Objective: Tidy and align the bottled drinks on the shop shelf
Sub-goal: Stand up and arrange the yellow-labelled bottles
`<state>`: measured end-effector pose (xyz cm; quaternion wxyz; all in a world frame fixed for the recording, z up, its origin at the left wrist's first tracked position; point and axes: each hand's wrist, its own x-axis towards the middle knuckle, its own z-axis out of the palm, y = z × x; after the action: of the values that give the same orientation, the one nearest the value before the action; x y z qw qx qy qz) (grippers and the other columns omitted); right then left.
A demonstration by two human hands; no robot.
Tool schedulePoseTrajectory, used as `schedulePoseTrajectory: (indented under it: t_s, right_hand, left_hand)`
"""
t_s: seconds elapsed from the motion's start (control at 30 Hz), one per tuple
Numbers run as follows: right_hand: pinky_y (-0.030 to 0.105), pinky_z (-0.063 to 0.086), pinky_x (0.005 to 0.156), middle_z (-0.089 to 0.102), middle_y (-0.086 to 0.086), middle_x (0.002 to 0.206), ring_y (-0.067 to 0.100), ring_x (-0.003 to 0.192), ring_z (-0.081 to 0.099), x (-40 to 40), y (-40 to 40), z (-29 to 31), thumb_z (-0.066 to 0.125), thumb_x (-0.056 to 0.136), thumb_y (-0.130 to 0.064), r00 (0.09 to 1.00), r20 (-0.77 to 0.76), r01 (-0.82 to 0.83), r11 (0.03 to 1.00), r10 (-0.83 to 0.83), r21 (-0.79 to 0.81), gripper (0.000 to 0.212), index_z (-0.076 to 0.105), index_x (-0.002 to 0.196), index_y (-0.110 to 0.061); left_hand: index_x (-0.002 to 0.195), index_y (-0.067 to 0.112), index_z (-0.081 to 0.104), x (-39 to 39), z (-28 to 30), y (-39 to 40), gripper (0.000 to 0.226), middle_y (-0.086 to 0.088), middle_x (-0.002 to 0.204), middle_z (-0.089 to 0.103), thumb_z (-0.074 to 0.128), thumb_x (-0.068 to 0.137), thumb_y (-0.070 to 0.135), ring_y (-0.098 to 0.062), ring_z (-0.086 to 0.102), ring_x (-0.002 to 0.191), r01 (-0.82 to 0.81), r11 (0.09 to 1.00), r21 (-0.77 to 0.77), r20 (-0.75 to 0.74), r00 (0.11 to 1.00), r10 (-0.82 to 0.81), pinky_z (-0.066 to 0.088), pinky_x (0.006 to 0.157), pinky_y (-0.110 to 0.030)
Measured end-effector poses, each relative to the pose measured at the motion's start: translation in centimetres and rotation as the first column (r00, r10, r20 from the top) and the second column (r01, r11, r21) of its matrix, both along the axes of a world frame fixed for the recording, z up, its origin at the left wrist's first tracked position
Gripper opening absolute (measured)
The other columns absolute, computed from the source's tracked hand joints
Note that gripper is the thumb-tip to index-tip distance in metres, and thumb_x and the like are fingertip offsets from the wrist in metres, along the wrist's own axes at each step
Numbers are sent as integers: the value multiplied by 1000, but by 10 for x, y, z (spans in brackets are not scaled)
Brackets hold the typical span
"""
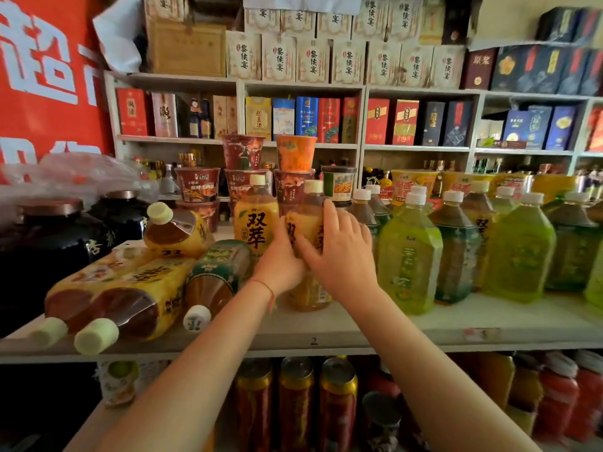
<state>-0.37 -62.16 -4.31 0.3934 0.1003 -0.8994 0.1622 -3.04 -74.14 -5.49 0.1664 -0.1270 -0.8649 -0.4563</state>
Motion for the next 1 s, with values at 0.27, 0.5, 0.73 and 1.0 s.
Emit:
schedulePoseTrajectory:
  t_s: [0.27, 0.5, 0.73, 1.0]
  right_hand:
    - [50, 46, 94, 61, 14, 109, 37, 108, 56, -12, 15, -28, 72, 79, -16, 987, -152, 91, 958, -51, 272, 23, 67, 100, -11]
    - [39, 36, 97, 50, 2, 131, 25, 123, 44, -12, 4, -32, 49, 99, -28, 993, 116, -44, 902, -6, 429, 39, 48, 137, -18]
    - [51, 23, 118, 39, 3, 155, 26, 145, 32, -8, -22, -22, 56, 97, -42, 958, 276, -194, 886, 79, 421, 66, 29, 154, -23]
    - [50, 29, 119, 15, -2, 166, 25, 151, 18, -7, -72, -33, 82, 75, -49, 901, 273, -424, 816, 338, 392, 117, 7, 160, -24]
  left_hand:
    - [130, 18, 55, -22, 4, 8, 40, -4, 113, 67, 65, 95, 37, -27, 65, 103, -150, 975, -161, -7, 988, 151, 54, 90, -39]
    - [100, 21, 74, -4, 12, -1, 26, -1, 103, 73, 49, 99, 20, -25, 66, 96, -302, 816, -494, -212, 951, 224, 52, 77, -34]
    - [102, 26, 74, 33, 35, -73, 28, 0, 98, 70, 48, 100, 35, -23, 62, 95, -514, 730, -450, -389, 849, 357, 54, 83, -42]
    - [116, 20, 60, 44, 13, -95, 35, -6, 116, 61, 33, 106, 39, -28, 60, 102, -409, 840, -356, -124, 912, 391, 43, 79, -37]
